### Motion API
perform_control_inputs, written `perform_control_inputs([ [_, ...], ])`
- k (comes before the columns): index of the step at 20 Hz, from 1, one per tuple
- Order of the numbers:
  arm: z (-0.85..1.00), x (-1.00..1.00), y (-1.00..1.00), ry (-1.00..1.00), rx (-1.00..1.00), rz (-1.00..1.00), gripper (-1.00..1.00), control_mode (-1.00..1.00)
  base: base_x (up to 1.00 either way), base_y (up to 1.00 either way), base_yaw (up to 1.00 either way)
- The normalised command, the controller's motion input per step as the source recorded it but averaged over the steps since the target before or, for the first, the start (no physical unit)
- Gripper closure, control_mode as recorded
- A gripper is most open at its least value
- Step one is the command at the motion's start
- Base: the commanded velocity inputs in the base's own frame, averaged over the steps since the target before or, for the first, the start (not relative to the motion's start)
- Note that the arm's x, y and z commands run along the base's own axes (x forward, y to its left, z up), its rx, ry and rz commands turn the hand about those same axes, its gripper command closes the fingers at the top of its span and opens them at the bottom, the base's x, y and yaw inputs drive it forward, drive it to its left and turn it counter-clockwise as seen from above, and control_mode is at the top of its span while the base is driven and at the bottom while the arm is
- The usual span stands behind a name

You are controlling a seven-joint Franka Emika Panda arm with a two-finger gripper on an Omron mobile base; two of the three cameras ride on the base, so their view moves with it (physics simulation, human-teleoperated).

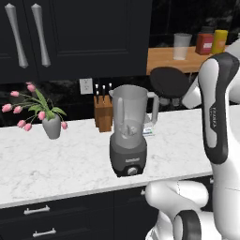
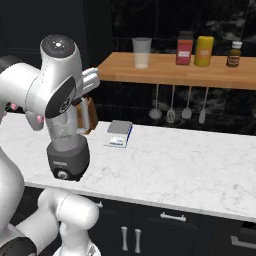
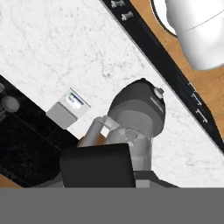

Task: Close the lid blender by securely placing the lid on top.

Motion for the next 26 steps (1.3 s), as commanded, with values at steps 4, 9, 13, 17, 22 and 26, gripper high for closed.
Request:
perform_control_inputs([
  [4,-0.09,0.35,0.31,0.06,0.00,0.00,1.00,-1.00,0.00,0.00,0.00],
  [9,0.00,0.33,0.18,0.08,0.00,0.00,1.00,-1.00,0.00,0.00,0.00],
  [13,0.00,0.35,0.09,0.09,-0.01,0.01,1.00,-1.00,0.00,0.00,0.00],
  [17,0.00,0.49,0.00,0.12,0.00,0.02,1.00,-1.00,0.00,0.00,0.00],
  [22,0.00,0.40,0.02,0.18,-0.05,0.04,1.00,-1.00,0.00,0.00,0.00],
  [26,0.00,0.00,0.18,0.04,-0.10,0.13,1.00,-1.00,0.00,0.00,0.00],
])
